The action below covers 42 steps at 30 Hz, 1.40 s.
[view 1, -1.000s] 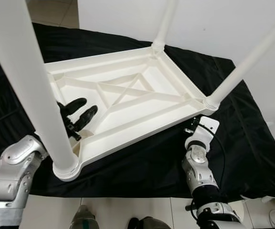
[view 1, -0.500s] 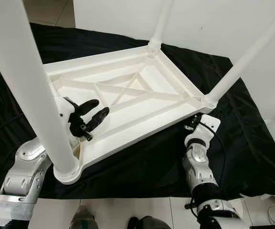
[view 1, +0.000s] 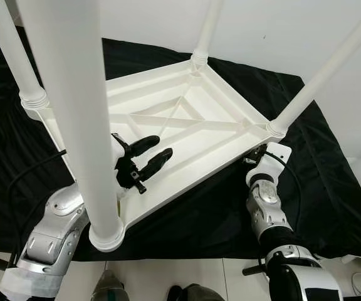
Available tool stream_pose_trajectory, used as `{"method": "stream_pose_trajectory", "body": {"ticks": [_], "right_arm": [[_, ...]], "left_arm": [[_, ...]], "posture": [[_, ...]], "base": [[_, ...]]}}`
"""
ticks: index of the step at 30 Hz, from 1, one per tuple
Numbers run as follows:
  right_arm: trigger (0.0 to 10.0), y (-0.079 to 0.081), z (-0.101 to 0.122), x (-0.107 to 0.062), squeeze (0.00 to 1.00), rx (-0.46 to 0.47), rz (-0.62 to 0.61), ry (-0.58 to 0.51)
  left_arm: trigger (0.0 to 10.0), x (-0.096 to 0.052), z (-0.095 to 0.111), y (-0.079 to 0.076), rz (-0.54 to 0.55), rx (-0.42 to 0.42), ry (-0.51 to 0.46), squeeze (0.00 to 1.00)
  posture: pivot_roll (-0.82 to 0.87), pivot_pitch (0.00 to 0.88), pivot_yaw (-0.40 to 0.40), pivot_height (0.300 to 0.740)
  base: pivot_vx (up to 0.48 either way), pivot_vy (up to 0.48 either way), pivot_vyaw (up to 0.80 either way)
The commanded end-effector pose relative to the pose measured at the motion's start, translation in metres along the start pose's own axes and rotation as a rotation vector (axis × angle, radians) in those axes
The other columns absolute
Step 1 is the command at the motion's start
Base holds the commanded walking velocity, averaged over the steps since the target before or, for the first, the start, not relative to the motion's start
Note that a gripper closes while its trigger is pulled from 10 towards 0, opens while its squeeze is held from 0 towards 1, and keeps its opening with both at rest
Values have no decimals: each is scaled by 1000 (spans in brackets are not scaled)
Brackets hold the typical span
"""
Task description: Building children table
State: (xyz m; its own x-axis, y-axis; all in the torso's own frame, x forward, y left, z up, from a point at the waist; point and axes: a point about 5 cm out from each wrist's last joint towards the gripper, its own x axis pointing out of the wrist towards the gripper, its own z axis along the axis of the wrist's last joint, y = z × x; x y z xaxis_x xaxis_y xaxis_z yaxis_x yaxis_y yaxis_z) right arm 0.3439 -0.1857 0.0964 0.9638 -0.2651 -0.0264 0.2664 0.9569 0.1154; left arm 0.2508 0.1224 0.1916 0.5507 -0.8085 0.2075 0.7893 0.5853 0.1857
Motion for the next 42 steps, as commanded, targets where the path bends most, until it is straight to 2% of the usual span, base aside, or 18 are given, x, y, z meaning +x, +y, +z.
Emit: {"method": "stream_pose_trajectory", "body": {"ticks": [1,5,7,9,14,20,29,35,38,42], "right_arm": [[10000,-6,1,4,0,8,22,9],[10000,-6,3,7,0,7,61,13],[10000,-5,8,14,0,0,162,27],[10000,-5,8,14,0,0,162,27],[10000,-2,13,22,0,4,294,60],[10000,4,12,23,0,-1,348,96],[10000,10,10,24,0,9,367,111],[10000,23,12,24,0,-13,480,133],[10000,42,13,21,0,-43,617,154],[10000,52,14,19,0,-73,676,160]], "left_arm": [[10000,5,0,-13,-88,-24,-10,0],[10000,7,0,-16,-101,-28,-15,0],[10000,14,2,-27,-142,-28,-27,0],[10000,14,2,-27,-142,-28,-27,0],[10000,22,6,-41,-186,-32,-43,0],[10000,25,8,-44,-202,-31,-46,0],[10000,27,12,-50,-226,-44,-55,0],[10000,30,18,-57,-262,-63,-65,0],[10000,36,19,-66,-306,-86,-67,0],[10000,39,21,-72,-327,-102,-69,0]], "posture": [[209,70,-169,740],[209,71,-168,740],[211,71,-168,740],[211,71,-168,740],[211,72,-163,740],[205,83,-155,740],[194,123,-140,740],[188,151,-123,740],[184,164,-111,740],[177,171,-103,740]], "base": [[0,0,0],[0,0,0],[0,0,0],[0,0,0],[0,0,0],[0,0,0],[0,0,0],[0,0,0],[0,0,0],[0,0,0]]}}
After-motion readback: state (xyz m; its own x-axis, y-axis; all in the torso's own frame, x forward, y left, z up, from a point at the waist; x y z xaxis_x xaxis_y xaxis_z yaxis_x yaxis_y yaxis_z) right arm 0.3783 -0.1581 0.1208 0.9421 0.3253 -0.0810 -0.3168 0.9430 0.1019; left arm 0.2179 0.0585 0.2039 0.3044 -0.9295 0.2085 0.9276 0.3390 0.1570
